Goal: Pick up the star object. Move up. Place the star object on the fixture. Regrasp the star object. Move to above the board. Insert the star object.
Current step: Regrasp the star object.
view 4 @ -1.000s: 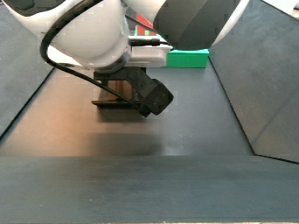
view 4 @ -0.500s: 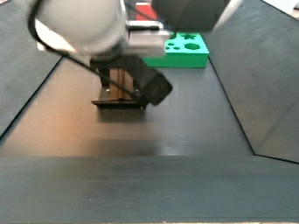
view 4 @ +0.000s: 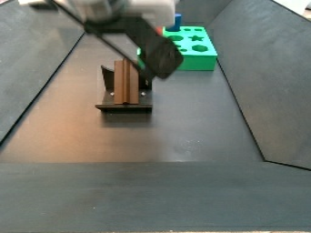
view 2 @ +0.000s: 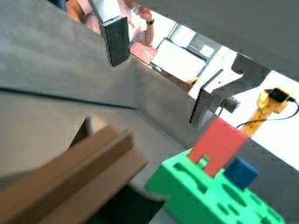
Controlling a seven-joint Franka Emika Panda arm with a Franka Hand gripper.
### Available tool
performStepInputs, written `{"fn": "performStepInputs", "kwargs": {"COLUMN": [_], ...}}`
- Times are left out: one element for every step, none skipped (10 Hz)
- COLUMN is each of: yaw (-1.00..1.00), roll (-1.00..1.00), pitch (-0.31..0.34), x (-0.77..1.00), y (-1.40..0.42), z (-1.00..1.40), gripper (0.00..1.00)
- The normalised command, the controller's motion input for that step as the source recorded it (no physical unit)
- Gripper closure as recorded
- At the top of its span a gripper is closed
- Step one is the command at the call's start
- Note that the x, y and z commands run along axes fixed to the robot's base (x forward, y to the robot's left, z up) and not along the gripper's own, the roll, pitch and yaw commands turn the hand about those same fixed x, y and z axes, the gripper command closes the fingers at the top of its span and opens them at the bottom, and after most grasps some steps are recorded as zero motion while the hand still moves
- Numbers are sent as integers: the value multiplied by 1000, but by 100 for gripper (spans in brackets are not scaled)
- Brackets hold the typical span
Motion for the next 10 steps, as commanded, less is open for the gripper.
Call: {"fn": "performStepInputs", "kwargs": {"yaw": [-11,24,24,24,23,22,22,23,23,23], "roll": [20,1000,1000,1000,1000,1000,1000,1000,1000,1000], "pitch": [40,47,47,36,24,20,19,18,16,12], "x": [-33,-119,-110,-109,-110,-82,-56,-45,-31,-32], "y": [12,-853,-854,-713,-519,-365,-188,-47,-37,-34], "z": [353,540,473,338,111,34,28,31,9,3], "gripper": [0,0,0,0,0,0,0,0,0,0]}}
